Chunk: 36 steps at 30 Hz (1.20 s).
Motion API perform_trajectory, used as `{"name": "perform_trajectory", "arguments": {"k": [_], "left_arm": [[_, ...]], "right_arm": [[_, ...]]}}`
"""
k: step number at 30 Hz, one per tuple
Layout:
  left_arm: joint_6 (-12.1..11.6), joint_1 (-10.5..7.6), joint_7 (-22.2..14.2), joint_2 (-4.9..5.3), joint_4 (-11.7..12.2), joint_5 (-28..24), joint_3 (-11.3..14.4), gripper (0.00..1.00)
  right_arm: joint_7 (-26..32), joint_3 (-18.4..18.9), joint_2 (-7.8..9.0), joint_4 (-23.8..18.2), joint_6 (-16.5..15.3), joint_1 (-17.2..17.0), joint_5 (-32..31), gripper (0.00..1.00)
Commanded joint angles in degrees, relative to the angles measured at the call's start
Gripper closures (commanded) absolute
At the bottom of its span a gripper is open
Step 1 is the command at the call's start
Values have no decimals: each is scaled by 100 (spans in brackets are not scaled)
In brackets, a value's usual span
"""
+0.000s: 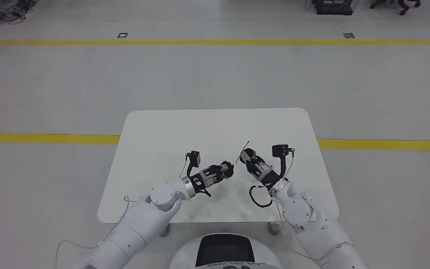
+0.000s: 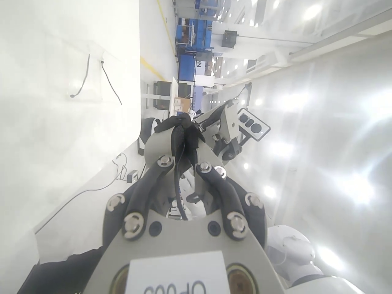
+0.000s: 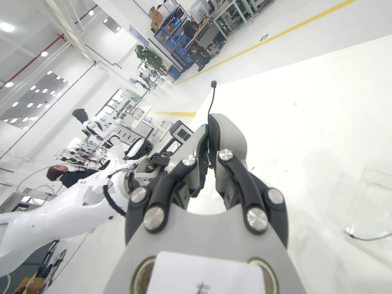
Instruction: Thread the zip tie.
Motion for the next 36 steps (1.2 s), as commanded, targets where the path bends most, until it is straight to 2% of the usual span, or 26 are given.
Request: {"name": "perform_trajectory", "arguments": {"k": [1,36], "left_arm": [[4,0,2,-1,2,-4,1,100],[5,0,0,-1,2,-7,2,100]], "right_arm": [[5,-5,-4,6,5,7,-18,100],[38,-104,-83,123,119,108,-236,100]]}}
